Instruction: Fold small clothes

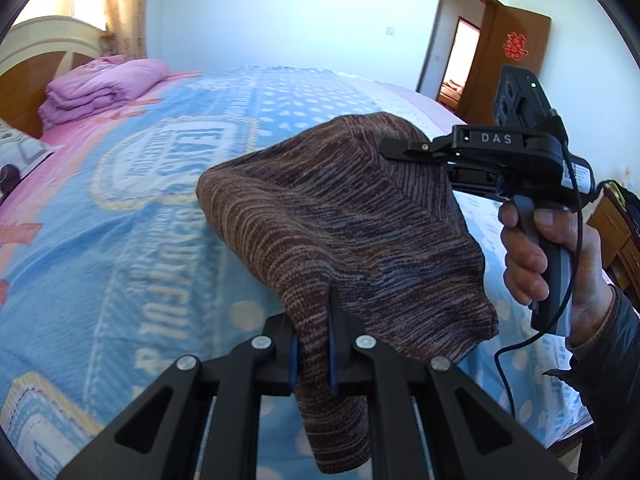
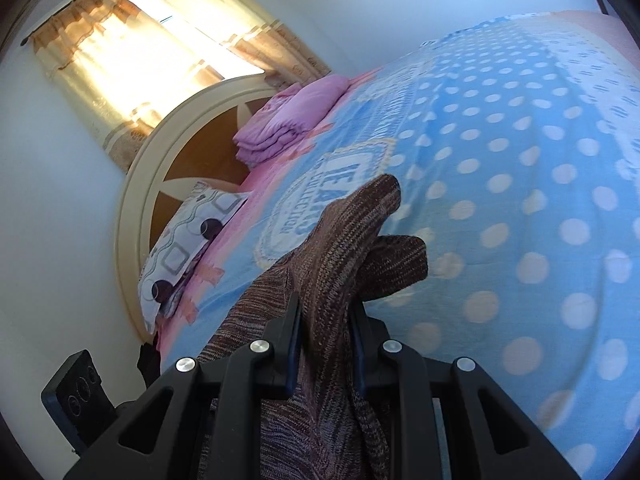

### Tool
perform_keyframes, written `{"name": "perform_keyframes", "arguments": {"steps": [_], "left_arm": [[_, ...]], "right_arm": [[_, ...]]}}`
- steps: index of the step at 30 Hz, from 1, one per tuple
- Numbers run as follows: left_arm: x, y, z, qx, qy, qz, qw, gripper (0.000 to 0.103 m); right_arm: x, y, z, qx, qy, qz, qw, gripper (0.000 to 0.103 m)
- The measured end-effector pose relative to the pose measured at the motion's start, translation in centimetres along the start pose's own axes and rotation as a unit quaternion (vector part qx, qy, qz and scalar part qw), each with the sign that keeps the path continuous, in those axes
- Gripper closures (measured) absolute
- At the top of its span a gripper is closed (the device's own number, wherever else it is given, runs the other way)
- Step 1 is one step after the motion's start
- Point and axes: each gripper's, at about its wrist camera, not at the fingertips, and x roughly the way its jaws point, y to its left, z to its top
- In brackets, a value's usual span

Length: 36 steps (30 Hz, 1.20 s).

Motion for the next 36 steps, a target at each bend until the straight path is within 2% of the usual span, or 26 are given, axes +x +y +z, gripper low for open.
{"name": "perform_keyframes", "arguments": {"steps": [13,36], "left_arm": [[-1.9,5.1,-1.7,-0.031,-0.013,0.031,0.9989,0.092],[-3.5,8.4,-4.7,-0.055,-0.014,0.054,0.9969,0.092]], "right_arm": [[6.5,5.5,-0.5,-0.030,0.043,0.026,0.998,0.082],[13.3,8.8,-1.8,-0.048,0.100,0.034,0.993,0.082]]}}
